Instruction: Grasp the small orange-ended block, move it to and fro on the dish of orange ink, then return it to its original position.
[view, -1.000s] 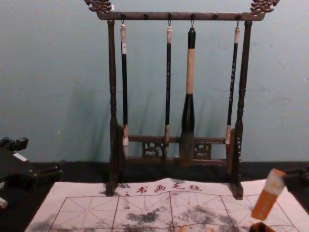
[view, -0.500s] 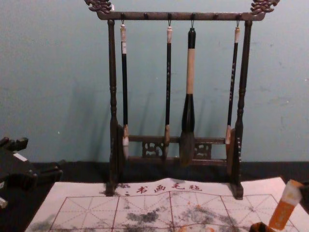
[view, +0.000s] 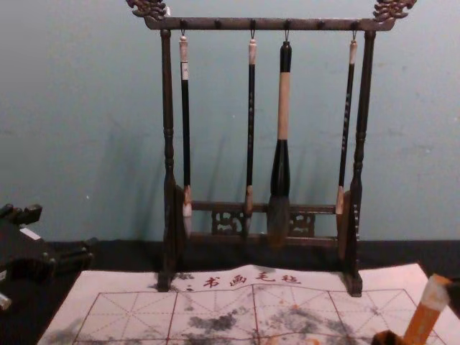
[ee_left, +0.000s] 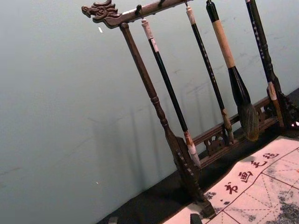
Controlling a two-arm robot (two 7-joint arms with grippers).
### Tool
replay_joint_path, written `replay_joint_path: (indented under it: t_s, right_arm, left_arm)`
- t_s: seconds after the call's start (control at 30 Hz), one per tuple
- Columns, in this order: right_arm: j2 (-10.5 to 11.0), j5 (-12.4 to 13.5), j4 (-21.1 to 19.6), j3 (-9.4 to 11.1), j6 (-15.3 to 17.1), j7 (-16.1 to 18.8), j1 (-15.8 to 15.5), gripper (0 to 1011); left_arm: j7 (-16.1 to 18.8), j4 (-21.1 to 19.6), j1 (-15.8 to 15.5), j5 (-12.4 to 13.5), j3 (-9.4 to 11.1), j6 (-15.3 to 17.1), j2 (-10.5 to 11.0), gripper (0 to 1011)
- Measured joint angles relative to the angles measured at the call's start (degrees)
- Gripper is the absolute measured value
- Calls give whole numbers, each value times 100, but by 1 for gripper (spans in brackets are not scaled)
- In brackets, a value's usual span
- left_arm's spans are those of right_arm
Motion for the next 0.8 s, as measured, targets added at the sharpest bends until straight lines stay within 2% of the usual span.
replay_joint_path:
  t_s: [0.8]
  right_arm:
    - [-239, -163, 260, -189, 143, 99, 205, 65]
  left_arm:
    - [0, 0, 0, 0, 0, 0, 0, 1001]
